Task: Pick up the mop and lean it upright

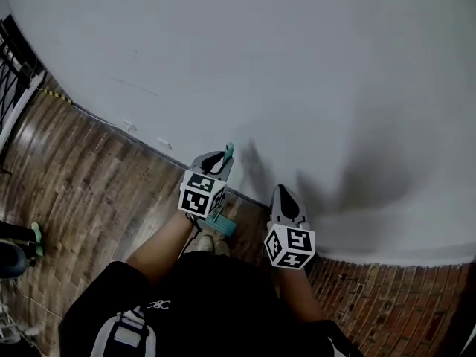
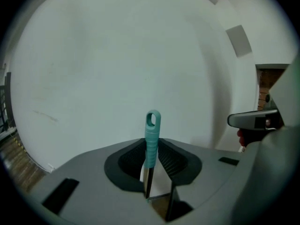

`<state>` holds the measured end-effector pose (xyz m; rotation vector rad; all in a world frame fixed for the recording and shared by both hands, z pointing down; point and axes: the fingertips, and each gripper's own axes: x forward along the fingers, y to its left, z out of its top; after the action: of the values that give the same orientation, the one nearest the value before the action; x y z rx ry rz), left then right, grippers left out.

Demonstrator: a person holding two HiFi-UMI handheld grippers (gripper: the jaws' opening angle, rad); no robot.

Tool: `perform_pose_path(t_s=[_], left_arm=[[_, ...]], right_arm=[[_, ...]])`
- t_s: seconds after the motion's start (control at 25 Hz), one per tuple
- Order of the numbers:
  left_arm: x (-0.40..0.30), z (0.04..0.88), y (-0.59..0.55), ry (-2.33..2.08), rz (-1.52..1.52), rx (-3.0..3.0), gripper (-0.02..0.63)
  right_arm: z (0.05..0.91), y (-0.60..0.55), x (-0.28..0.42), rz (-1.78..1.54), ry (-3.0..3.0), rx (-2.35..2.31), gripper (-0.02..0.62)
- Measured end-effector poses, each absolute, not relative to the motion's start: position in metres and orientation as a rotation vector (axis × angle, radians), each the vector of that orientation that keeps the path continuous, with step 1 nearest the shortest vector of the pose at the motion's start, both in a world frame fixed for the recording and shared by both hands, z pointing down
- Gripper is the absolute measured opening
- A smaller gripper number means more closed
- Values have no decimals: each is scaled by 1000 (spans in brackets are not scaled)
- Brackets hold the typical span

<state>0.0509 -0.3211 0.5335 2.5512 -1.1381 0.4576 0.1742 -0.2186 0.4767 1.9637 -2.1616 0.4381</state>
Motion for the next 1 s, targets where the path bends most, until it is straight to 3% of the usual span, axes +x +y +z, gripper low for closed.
perform_pose_path(t_s=[1.0], left_arm=[[31,525,-278,-1185,475,2577,83]], right_arm=[[471,-226,147,405,-2277,1852,12]])
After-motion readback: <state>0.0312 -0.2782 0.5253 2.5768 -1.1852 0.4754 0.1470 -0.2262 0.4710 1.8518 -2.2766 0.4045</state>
